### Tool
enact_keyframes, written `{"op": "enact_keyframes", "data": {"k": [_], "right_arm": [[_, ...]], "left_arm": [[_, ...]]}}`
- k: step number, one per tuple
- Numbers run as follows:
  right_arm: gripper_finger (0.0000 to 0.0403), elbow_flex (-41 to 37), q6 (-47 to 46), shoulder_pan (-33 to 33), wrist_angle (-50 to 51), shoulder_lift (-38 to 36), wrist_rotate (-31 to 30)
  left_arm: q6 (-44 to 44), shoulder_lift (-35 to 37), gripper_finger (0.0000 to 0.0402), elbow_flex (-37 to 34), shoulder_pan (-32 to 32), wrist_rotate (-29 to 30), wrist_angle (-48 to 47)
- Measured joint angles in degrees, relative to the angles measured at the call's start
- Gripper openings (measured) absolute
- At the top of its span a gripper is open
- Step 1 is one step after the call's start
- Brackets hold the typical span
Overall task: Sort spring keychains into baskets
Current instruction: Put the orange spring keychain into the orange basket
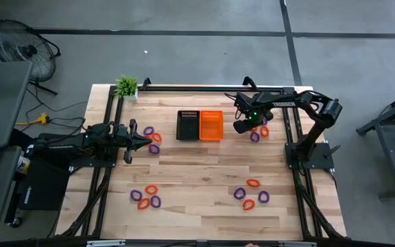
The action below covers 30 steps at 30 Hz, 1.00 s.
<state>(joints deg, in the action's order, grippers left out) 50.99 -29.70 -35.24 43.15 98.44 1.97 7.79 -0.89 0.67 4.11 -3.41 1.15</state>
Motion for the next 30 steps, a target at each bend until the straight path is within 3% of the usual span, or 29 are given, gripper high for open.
{"op": "enact_keyframes", "data": {"k": [7, 20, 30], "right_arm": [[0.0113, -0.05, 0.10, 0.00, -0.15, 0.10, 0.20], [0.0019, -0.18, 0.14, 0.00, -0.76, 0.16, 0.09], [0.0017, -0.36, 1.51, 0.04, -1.92, -3.39, -0.10]], "left_arm": [[0.00, 0.02, 0.0001, 0.00, 0.01, -0.01, 0.00], [0.00, 0.01, 0.0001, 0.00, 0.01, -0.01, -0.01], [0.00, 0.02, 0.0001, 0.00, 0.01, 0.00, 0.00]]}}
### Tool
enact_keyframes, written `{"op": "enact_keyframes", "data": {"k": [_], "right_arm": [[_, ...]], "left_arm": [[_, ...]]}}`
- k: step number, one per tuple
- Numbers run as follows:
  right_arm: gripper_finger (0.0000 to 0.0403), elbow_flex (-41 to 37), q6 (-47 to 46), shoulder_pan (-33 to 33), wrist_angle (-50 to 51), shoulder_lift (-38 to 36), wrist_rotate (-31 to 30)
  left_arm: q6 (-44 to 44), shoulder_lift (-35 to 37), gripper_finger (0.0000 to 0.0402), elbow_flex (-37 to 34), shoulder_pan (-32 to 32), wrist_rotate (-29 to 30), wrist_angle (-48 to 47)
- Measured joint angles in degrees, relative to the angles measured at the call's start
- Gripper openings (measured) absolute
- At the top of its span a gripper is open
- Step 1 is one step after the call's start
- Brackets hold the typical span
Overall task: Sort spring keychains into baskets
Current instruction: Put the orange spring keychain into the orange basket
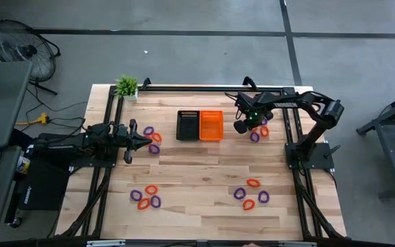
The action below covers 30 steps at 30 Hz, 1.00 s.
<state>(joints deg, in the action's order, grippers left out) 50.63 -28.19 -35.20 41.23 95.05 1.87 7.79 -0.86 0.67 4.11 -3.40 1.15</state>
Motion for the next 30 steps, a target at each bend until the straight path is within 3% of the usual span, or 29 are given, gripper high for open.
{"op": "enact_keyframes", "data": {"k": [15, 30], "right_arm": [[0.0013, 1.16, -1.39, 1.64, -3.03, -10.70, 4.74], [0.0012, 20.52, 5.07, 4.61, -0.66, -2.16, 5.79]], "left_arm": [[0.00, -0.02, 0.0001, 0.00, 0.01, -0.02, -0.02], [0.00, -0.02, 0.0001, 0.00, 0.01, 0.00, -0.02]]}}
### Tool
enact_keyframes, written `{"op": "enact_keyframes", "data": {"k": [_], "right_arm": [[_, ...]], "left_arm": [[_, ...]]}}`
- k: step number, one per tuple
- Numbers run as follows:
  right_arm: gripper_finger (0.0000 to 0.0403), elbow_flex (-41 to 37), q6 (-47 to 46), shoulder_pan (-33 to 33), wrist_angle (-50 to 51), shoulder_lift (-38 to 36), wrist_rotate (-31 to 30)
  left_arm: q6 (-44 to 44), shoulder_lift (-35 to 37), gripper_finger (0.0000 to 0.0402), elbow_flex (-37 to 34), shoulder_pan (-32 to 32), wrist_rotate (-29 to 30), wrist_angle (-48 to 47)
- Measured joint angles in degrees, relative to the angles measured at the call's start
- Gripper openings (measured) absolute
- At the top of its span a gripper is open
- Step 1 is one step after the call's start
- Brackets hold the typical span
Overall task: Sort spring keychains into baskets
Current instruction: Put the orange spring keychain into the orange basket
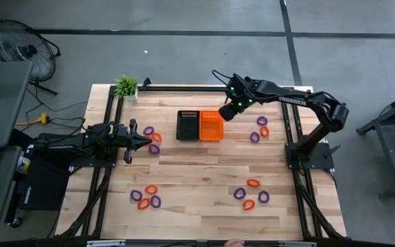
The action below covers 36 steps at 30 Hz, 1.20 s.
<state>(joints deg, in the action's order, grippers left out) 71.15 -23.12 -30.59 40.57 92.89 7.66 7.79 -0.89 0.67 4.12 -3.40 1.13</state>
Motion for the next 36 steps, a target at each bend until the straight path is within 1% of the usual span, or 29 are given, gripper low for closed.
{"op": "enact_keyframes", "data": {"k": [4, 8, 11, 14, 17, 21, 25, 29, 36], "right_arm": [[0.0012, 5.88, 3.17, 0.60, 1.58, 4.02, 0.82], [0.0012, 11.46, 7.36, 1.94, 3.55, 8.02, 3.48], [0.0012, 14.71, 12.21, 3.64, 5.97, 10.74, 4.72], [0.0012, 16.80, 19.22, 5.37, 8.60, 13.33, 5.37], [0.0012, 17.26, 27.08, 6.83, 11.06, 15.30, 4.85], [0.0012, 17.14, 33.80, 8.19, 11.95, 17.79, 0.95], [0.0022, 17.07, 34.59, 8.90, 11.96, 19.49, -1.71], [0.0037, 17.07, 32.13, 8.76, 11.75, 20.05, -4.58], [0.0082, 17.07, 29.11, 8.38, 11.75, 20.05, -3.81]], "left_arm": [[0.00, 0.01, 0.0001, 0.00, 0.00, -0.01, 0.02], [0.00, 0.02, 0.0001, 0.00, -0.02, 0.01, 0.02], [-0.02, 0.00, 0.0001, 0.00, 0.00, -0.02, 0.00], [0.00, 0.00, 0.0001, 0.00, -0.01, 0.01, 0.02], [0.00, 0.01, 0.0001, 0.00, -0.01, -0.01, 0.01], [0.00, 0.02, 0.0001, 0.00, -0.02, -0.01, 0.01], [0.00, 0.02, 0.0001, 0.00, -0.01, 0.01, 0.00], [0.00, 0.00, 0.0001, 0.00, 0.00, -0.02, 0.02], [0.00, 0.01, 0.0001, 0.00, -0.01, 0.00, 0.02]]}}
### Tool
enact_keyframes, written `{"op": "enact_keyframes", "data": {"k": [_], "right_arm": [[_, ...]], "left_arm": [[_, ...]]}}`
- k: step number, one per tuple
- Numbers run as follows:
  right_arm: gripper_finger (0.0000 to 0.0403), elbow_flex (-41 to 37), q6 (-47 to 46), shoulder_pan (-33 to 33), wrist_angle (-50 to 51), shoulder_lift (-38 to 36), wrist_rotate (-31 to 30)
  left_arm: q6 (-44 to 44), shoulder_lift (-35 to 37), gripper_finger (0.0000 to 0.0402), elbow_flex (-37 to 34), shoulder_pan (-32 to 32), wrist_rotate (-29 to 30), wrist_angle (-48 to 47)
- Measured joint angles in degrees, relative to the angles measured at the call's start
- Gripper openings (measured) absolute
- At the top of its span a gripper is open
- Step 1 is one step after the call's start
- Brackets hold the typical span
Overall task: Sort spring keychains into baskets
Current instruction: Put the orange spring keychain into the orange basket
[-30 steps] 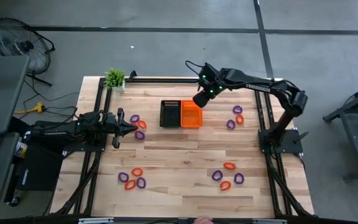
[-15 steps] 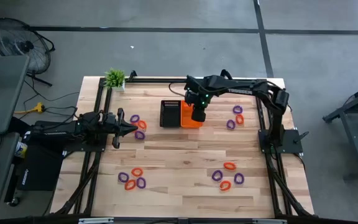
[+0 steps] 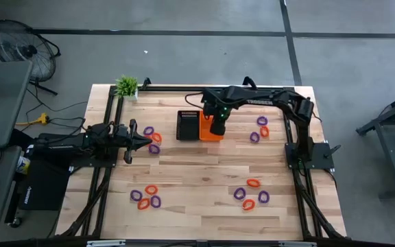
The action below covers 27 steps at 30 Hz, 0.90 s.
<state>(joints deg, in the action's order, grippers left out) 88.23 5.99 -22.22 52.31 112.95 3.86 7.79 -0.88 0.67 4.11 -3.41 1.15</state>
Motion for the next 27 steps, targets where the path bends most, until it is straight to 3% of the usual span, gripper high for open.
{"op": "enact_keyframes", "data": {"k": [9, 18, 22, 27], "right_arm": [[0.0161, 0.00, -10.15, -0.79, 1.46, -2.90, 0.00], [0.0200, -0.14, -28.91, -2.21, 17.15, -8.50, -8.08], [0.0204, -7.30, -33.36, -2.47, 16.11, -12.27, -9.34], [0.0205, -22.20, -39.48, -2.86, 4.31, -20.38, -2.85]], "left_arm": [[0.00, 0.01, 0.0001, 0.00, 0.01, 0.01, 0.00], [0.00, 0.01, 0.0001, 0.00, 0.00, 0.01, 0.00], [0.00, -0.01, 0.0001, 0.00, 0.01, 0.01, -0.02], [0.00, -0.01, 0.0001, 0.00, 0.01, 0.00, 0.00]]}}
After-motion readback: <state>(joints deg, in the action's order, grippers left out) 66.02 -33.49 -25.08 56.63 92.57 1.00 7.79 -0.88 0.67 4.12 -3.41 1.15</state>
